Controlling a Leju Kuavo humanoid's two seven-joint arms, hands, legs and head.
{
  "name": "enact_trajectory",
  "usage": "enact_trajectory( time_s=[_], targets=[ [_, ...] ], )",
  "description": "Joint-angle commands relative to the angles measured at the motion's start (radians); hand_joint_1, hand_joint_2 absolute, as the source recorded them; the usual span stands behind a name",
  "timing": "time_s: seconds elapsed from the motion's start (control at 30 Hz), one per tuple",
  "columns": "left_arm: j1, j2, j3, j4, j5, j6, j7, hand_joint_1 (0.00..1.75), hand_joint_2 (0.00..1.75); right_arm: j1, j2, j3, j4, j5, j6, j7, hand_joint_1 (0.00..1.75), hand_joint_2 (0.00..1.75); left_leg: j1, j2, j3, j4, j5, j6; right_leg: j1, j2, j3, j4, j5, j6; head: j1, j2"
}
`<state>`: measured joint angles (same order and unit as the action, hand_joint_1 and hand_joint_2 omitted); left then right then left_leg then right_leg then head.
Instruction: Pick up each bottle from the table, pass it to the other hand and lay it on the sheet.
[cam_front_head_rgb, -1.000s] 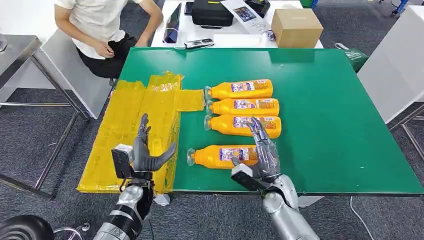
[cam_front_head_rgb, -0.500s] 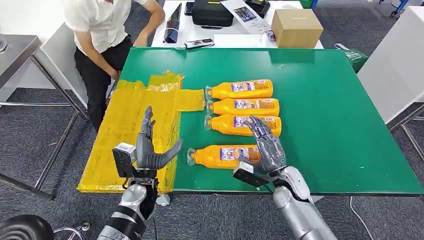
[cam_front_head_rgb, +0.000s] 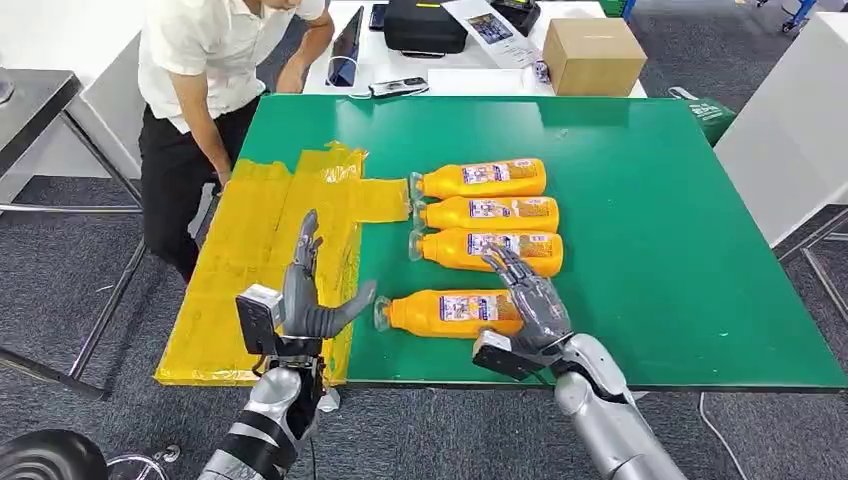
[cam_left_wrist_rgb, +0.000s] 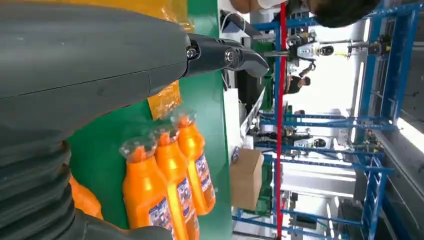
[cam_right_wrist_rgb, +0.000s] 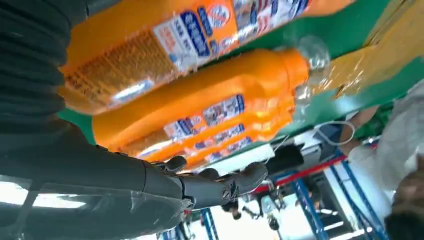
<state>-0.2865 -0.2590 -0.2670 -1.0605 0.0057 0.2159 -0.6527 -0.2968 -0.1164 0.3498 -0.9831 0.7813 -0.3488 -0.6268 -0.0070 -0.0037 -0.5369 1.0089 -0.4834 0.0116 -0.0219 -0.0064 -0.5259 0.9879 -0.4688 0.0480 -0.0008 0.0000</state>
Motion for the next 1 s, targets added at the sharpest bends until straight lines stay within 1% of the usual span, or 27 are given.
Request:
enact_trajectory(
  time_s=[0.03,0.2,0.27,0.3,0.33,0.37,0.43,0.47,0.5,0.57,0.67,0.8,0.83,1.0],
  targets=[
    [-0.057,0.004,-0.033,0.061,-0.003,-0.002,0.009,0.00,1.75,-0.031,-0.024,0.051,0.092,-0.010,0.057,-0.021,0.00,1.75,0.002,-0.001,-0.002,0.001,0.001,-0.001,0.002,-0.001,-0.001,0.000,0.001,-0.002,0.000,0.000],
    [-0.061,0.003,-0.035,0.071,-0.002,-0.009,0.005,0.00,1.75,-0.063,-0.056,0.071,0.140,0.006,0.120,0.023,0.00,1.75,0.001,-0.001,-0.001,0.001,0.001,-0.001,0.001,-0.001,0.000,0.000,0.001,-0.002,0.000,0.000],
    [-0.061,0.002,-0.035,0.071,-0.002,-0.009,0.005,0.00,1.75,-0.072,-0.064,0.077,0.146,0.018,0.125,0.032,0.00,1.75,0.001,0.000,-0.001,0.001,0.001,-0.001,0.001,0.000,-0.001,0.000,0.001,-0.002,0.000,0.000],
    [-0.062,0.002,-0.033,0.071,-0.002,-0.007,0.004,0.00,1.75,-0.078,-0.067,0.083,0.151,0.025,0.131,0.041,0.00,1.75,0.003,0.001,-0.004,0.003,0.001,-0.002,0.003,0.001,-0.002,0.000,0.003,-0.003,0.000,0.000],
    [-0.063,0.001,-0.033,0.070,-0.001,-0.009,0.003,0.00,1.75,-0.082,-0.071,0.087,0.150,0.031,0.135,0.055,0.00,1.75,0.001,0.000,-0.002,0.001,0.001,-0.001,0.001,0.001,-0.001,0.000,0.001,-0.001,0.000,0.000],
    [-0.062,0.001,-0.031,0.067,-0.002,-0.008,0.003,0.00,1.75,-0.086,-0.075,0.095,0.144,0.053,0.119,0.076,0.00,1.75,0.002,0.001,-0.003,0.002,0.001,-0.001,0.002,0.001,-0.001,0.000,0.002,-0.002,0.000,0.000],
    [-0.062,0.001,-0.030,0.066,-0.002,-0.008,0.003,0.00,1.75,-0.088,-0.075,0.096,0.142,0.057,0.117,0.082,0.00,1.75,0.002,0.000,-0.003,0.002,0.001,-0.001,0.002,0.000,-0.001,0.000,0.002,-0.002,0.000,0.000],
    [-0.058,0.001,-0.028,0.060,-0.003,-0.005,0.006,0.00,1.75,-0.090,-0.082,0.107,0.134,0.085,0.107,0.130,0.00,1.75,0.002,0.000,-0.003,0.002,0.001,-0.001,0.002,0.000,-0.001,0.000,0.002,-0.002,0.000,0.000],
    [-0.056,0.002,-0.025,0.059,-0.004,-0.001,0.008,0.00,1.75,-0.093,-0.082,0.106,0.132,0.101,0.089,0.154,0.00,1.75,0.001,0.000,-0.001,0.001,0.001,-0.001,0.001,0.000,-0.001,0.000,0.002,0.000,0.000,0.000],
    [-0.050,0.004,-0.022,0.054,-0.004,-0.004,0.008,0.00,1.75,-0.098,-0.080,0.099,0.123,0.107,0.077,0.179,0.00,1.75,0.001,0.001,-0.002,0.002,0.001,0.000,0.001,0.001,-0.001,0.000,0.002,0.000,0.000,0.000],
    [-0.049,0.005,-0.022,0.054,-0.004,-0.004,0.008,0.00,1.75,-0.103,-0.079,0.099,0.120,0.107,0.077,0.179,0.00,1.75,0.002,0.001,-0.004,0.002,0.002,0.000,0.002,0.001,-0.002,0.000,0.004,0.000,0.000,0.000],
    [-0.036,0.005,-0.017,0.034,-0.004,-0.006,0.003,0.00,1.75,-0.114,-0.077,0.100,0.114,0.132,0.068,0.216,0.00,1.75,0.000,0.001,-0.003,0.002,0.002,0.001,0.000,0.002,-0.002,0.000,0.003,0.002,0.000,0.000],
    [-0.036,0.004,-0.014,0.032,-0.003,-0.007,0.003,0.00,1.75,-0.119,-0.078,0.106,0.114,0.140,0.074,0.220,0.00,1.75,0.001,0.003,-0.004,0.003,0.002,0.001,0.002,0.003,-0.003,0.000,0.004,0.001,0.000,0.000],
    [-0.036,0.004,-0.014,0.032,-0.003,-0.007,0.003,0.00,1.75,-0.121,-0.077,0.106,0.113,0.140,0.074,0.220,0.00,1.75,0.001,0.002,-0.004,0.003,0.002,0.001,0.002,0.002,-0.003,0.000,0.004,0.001,0.000,0.000]
  ],
)
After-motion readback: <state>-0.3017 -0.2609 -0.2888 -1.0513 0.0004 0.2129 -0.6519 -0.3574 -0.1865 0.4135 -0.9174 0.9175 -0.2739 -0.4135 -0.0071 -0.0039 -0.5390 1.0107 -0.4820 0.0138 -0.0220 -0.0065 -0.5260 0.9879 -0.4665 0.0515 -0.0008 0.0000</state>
